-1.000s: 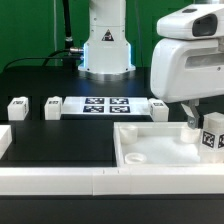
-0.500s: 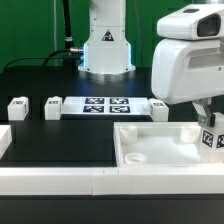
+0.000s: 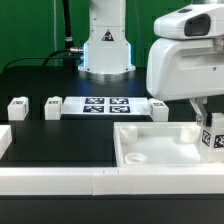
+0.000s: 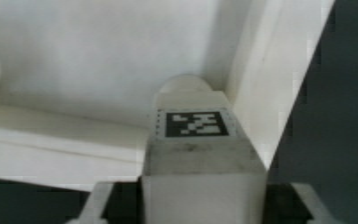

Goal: Assemble square table

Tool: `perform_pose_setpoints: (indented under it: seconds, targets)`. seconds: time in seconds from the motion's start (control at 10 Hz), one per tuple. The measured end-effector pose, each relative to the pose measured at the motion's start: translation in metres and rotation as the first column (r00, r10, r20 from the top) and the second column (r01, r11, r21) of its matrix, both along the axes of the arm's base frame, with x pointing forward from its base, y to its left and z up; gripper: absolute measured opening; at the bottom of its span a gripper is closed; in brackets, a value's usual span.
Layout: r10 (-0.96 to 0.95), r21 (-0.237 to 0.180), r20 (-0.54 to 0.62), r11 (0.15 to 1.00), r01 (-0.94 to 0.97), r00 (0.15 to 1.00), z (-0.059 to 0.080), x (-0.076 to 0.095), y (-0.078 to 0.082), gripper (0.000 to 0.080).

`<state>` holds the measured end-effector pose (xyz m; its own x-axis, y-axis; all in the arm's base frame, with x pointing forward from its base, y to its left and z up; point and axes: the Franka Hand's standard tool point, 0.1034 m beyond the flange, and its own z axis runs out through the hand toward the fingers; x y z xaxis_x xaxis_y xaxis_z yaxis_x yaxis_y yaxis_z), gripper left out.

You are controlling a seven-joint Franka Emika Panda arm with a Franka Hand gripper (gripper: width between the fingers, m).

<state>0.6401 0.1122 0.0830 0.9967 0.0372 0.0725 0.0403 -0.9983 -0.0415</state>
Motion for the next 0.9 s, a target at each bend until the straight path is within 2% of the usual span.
perform_pose_setpoints:
  seconds: [0.3, 0.5, 0.6, 0.9]
  targets:
    - [-0.329, 0.022, -0.011, 0.944, 0.330, 0.944, 0.000, 0.000, -0.001, 0.0282]
    - [-0.431, 0.029, -0.015, 0.902, 0.431, 0.902, 0.000, 0.000, -0.002, 0.0284]
    - [-0.527, 0.028, -0.019, 0.849, 0.527, 0.850, 0.000, 0.000, -0.003, 0.0285]
    - [-0.624, 0.001, -0.013, 0.781, 0.624, 0.781, 0.000, -0.001, -0.012, 0.0289]
